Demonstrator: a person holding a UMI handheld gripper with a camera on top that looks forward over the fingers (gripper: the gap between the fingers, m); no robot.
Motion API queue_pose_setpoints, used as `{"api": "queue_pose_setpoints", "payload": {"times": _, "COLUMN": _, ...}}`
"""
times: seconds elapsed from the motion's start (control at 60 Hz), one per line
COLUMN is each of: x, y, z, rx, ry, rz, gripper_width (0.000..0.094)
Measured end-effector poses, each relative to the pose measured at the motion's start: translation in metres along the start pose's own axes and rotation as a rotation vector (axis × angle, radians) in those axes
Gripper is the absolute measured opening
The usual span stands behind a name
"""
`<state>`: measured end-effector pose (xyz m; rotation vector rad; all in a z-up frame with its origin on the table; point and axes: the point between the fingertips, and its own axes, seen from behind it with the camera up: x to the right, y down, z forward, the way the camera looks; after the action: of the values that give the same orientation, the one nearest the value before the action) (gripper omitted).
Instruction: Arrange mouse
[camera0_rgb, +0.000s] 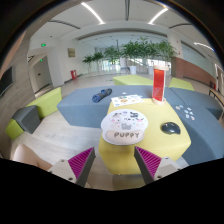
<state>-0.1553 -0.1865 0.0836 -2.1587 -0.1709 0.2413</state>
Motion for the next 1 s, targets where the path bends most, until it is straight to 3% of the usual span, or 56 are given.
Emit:
{"api": "queue_pose_setpoints", "payload": {"times": 0.25, "x": 0.031, "y": 0.007, "z": 0.003, "rx": -0.028, "ry": 0.055, "rz": -0.03, "gripper_width": 0.0836}}
{"api": "queue_pose_setpoints", "payload": {"times": 0.4, "x": 0.09, "y": 0.039, "z": 0.018, "rx": -0.101, "ry": 0.063, "rz": 0.074, "gripper_width": 0.0834}}
{"api": "queue_pose_setpoints", "payload": {"times": 0.617, "x": 0.237, "y": 0.009, "z": 0.049, "rx": -0.005, "ry": 0.265, "rz": -0.115, "gripper_width": 0.0831}}
{"api": "queue_pose_setpoints", "payload": {"times": 1.0, "x": 0.296, "y": -0.036, "z": 0.158, "rx": 0.023, "ry": 0.22, "rz": -0.032, "gripper_width": 0.0809}}
